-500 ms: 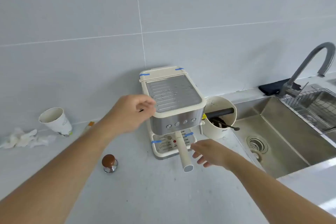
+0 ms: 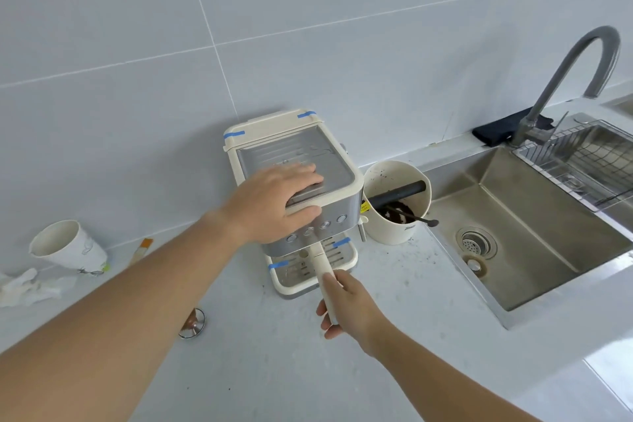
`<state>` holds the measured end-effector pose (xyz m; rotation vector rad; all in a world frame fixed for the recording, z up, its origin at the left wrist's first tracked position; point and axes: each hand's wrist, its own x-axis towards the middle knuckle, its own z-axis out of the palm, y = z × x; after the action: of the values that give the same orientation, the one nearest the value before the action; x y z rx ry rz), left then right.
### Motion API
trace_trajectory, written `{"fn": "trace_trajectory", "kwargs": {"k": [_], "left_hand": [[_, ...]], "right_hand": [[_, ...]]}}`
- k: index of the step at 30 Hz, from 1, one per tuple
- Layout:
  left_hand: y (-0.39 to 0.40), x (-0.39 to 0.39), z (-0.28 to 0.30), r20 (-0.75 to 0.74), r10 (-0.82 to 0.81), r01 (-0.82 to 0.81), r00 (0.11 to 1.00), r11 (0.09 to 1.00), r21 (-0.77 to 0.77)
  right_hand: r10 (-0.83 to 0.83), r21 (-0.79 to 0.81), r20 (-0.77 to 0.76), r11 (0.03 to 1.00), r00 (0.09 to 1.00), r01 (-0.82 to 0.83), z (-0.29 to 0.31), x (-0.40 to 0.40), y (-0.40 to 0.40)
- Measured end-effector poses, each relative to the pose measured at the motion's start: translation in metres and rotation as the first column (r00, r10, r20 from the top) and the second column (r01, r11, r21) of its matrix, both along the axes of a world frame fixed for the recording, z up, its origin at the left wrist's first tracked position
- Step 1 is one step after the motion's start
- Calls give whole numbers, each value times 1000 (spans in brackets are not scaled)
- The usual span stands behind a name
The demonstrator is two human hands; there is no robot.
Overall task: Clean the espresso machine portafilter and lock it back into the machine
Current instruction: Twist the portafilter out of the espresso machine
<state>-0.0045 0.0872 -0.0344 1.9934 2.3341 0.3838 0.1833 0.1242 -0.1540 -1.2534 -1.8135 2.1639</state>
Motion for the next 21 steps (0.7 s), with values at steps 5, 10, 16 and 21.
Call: {"fn": "trace_trajectory", "kwargs": {"k": [5, 10, 16, 21], "left_hand": [[2, -5, -8, 26, 8, -9, 1000, 999, 50], [3, -7, -13, 42, 13, -16, 999, 997, 69], [4, -8, -15, 67, 19, -25, 998, 995, 93], [4, -7, -17, 84, 36, -46, 996, 991, 124]], "right_hand": [[21, -43, -8, 999, 1000, -21, 0, -8, 8], [27, -243, -51, 969, 998, -38, -4, -18, 19], [43, -321, -60, 945, 997, -60, -10, -27, 27], [13, -243, -42, 970, 999, -23, -18, -30, 22]]}}
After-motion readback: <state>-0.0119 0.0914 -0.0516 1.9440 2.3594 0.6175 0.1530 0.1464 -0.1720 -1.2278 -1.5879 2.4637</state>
